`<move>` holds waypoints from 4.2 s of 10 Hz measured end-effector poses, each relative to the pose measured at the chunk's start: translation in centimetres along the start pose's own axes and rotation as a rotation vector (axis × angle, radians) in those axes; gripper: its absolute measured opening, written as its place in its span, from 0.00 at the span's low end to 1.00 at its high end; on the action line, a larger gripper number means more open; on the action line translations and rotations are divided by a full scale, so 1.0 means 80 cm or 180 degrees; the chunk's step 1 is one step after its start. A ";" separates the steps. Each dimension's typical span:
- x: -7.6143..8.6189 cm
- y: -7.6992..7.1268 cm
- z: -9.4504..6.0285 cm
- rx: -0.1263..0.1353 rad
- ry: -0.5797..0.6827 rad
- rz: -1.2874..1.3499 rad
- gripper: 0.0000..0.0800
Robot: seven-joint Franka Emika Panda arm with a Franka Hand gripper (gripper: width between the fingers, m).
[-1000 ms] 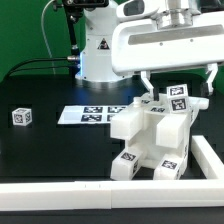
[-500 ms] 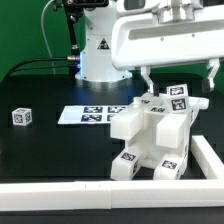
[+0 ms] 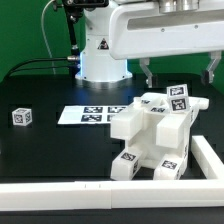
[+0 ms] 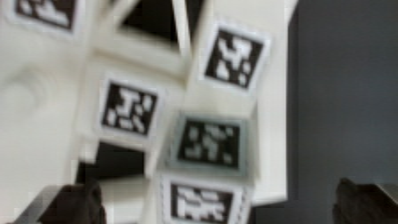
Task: Assemble chair
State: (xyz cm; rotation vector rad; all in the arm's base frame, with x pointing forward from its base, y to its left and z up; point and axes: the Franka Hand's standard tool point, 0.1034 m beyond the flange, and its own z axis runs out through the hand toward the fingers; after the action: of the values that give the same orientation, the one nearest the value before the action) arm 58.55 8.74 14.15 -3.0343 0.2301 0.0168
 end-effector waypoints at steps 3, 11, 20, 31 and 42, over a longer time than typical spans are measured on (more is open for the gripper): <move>0.006 -0.003 0.017 0.0023 -0.0087 0.0086 0.81; 0.006 -0.008 0.023 0.0028 -0.0056 0.1044 0.36; 0.005 -0.011 0.023 0.0020 -0.0066 0.2361 0.36; 0.005 -0.007 0.021 -0.0084 -0.0035 -0.0913 0.81; 0.003 -0.011 0.024 -0.0105 -0.0022 0.0138 0.35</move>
Offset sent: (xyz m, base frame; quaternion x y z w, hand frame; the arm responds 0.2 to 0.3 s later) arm 0.0045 0.0108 -0.0132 -0.0038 0.0183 0.0216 0.9996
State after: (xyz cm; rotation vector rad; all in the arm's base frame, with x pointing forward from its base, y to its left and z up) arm 58.88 9.77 12.35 -3.0609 0.2981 0.0348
